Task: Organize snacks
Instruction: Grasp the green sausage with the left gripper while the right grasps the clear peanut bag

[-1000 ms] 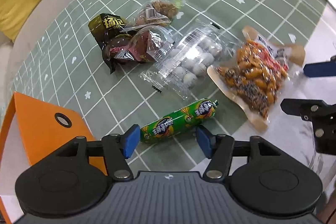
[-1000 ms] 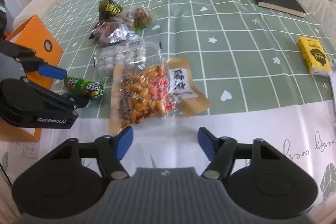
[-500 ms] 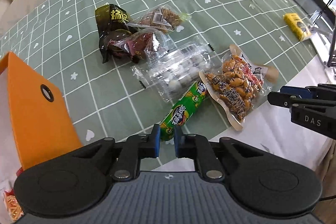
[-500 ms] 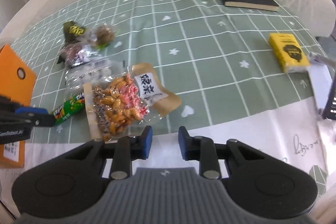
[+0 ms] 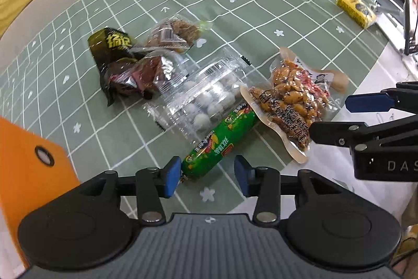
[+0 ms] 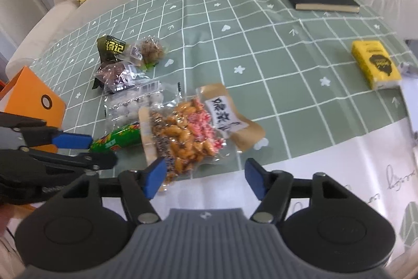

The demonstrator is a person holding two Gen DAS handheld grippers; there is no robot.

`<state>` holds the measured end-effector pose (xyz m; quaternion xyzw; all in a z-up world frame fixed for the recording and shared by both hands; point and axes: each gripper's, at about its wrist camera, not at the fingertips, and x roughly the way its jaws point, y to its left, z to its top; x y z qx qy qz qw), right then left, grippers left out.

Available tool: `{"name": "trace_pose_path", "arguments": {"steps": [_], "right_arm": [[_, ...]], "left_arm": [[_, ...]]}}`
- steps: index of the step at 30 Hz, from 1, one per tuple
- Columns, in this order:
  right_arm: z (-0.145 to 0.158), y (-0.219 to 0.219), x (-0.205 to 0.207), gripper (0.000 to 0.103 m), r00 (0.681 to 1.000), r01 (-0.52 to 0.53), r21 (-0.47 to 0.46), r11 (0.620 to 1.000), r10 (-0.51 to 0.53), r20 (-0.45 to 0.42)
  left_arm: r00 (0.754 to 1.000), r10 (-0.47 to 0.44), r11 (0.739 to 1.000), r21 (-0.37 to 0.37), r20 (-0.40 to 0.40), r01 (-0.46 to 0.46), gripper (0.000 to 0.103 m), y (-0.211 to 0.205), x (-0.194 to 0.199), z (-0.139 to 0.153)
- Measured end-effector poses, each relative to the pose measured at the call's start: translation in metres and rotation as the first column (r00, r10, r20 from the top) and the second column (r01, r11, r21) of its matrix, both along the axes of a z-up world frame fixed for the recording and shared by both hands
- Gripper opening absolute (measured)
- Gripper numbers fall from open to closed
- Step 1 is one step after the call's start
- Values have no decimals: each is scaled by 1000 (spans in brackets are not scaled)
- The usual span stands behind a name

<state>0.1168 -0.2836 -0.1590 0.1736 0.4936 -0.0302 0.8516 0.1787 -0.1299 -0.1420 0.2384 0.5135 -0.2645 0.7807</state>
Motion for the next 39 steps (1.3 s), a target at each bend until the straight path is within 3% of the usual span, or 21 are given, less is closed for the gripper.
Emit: {"name": "trace_pose_path", "arguments": {"steps": [4,7,9,15,20,23,28,34,39], "right_arm": [[-4,0,8,73,1000,20,9,1000,-20,-16],[-4,1,16,79,1000,20,-8,1000,-20,-14],[-3,1,22,81,1000,26,-16,1000,-26,-8],[-5,-2,43,81,997,76,14,997,-76,-5],[-10,4,63,81,994,103,-11,995,-103,-21],[-9,13,69,73,998,55,-72,996,-57,-21],[-8,20,58,73,998,-64,-92,994,62,-24],[-5,33,28,73,958,-287,-136,948,286,-31],[-1,31,5,73,930,-368,-156,916,366,-46]], "left_arm": [[1000,4,1000,-10,19,-4,52,-5,1,-3],[1000,27,1000,-16,3,-27,40,-3,1,-3],[997,75,997,-14,-23,-76,39,1,2,-2],[962,264,964,-12,-71,-265,37,18,0,-1],[930,348,935,-31,-121,-354,34,30,-4,1],[914,383,920,-29,-134,-390,34,37,-5,1],[887,429,897,-32,-171,-440,32,48,-11,3],[868,428,888,-62,-253,-456,31,51,-24,2],[853,424,879,-88,-303,-468,30,54,-36,4]]}}
